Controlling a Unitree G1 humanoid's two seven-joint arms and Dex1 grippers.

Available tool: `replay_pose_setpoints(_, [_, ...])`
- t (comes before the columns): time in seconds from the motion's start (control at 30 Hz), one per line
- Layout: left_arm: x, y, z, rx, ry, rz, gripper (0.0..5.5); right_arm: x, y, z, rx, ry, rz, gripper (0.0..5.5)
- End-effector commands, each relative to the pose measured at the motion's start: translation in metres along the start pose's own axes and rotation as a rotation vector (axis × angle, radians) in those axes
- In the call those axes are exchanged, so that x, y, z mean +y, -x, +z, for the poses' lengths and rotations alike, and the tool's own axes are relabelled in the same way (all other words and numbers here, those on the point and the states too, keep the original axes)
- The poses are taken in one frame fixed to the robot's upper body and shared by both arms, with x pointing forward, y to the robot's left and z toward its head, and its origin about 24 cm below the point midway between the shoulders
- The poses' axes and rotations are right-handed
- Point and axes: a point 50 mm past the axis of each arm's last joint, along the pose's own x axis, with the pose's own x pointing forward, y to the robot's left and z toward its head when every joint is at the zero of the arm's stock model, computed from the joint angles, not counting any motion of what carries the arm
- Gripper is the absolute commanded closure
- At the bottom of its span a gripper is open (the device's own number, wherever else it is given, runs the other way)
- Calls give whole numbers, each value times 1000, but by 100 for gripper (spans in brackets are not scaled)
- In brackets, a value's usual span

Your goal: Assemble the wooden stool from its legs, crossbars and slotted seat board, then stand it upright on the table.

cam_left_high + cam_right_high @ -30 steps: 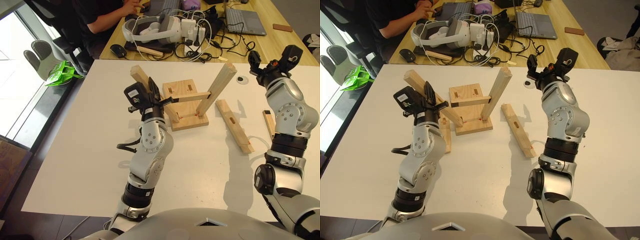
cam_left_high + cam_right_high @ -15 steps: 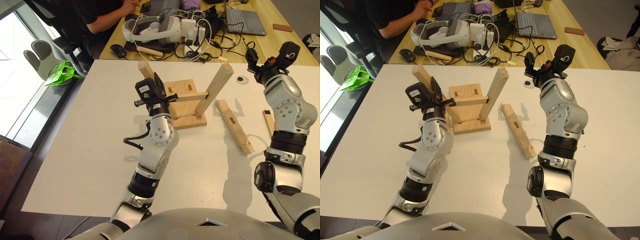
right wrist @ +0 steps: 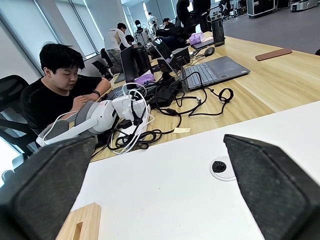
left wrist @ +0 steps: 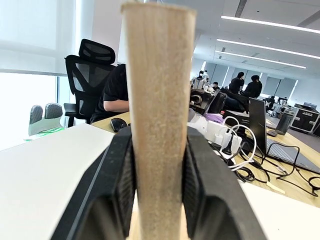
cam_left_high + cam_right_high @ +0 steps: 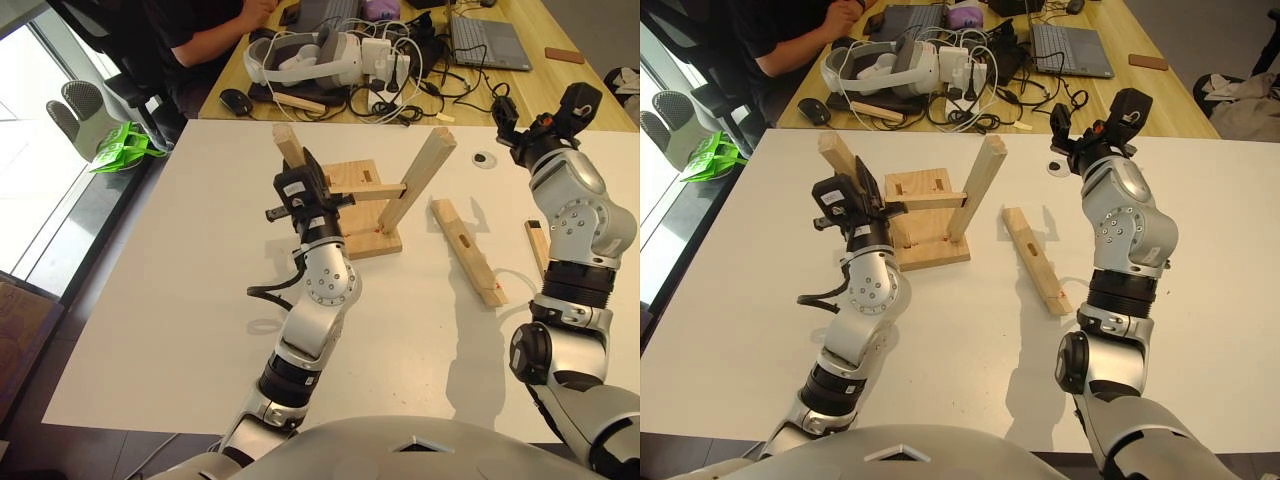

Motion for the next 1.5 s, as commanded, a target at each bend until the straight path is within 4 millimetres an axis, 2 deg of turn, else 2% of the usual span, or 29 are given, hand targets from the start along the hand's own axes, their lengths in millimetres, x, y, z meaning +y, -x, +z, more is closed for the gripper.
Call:
replay_pose_setpoints(0.03, [-12,29,-2,95,120,38,448,1,-3,12,-31,16,3,78])
replay_pose_setpoints(0.2, [-17,38,-8,130,175,17,448,5,-5,13,-23,23,19,78])
replay_pose_setpoints(0.37, [-25,30,1,93,237,-1,448,9,-8,12,-13,26,36,78])
replay_pose_setpoints(0.57, [-32,29,-3,110,283,-35,448,11,-10,14,-16,30,43,78])
replay_pose_setpoints(0.87, [-29,30,-30,183,196,-62,448,9,-12,17,-24,33,44,78])
replay_pose_setpoints(0.97, [-22,29,-37,199,137,-20,448,10,-12,17,-28,33,45,78])
replay_pose_setpoints(1.17, [-5,25,-39,214,71,110,448,9,-11,18,-36,42,40,78])
replay_pose_setpoints(1.47, [-16,27,-39,278,19,39,448,9,-13,19,-41,60,41,78])
replay_pose_setpoints(1.5, [-17,27,-38,274,16,29,419,9,-13,19,-42,61,41,78])
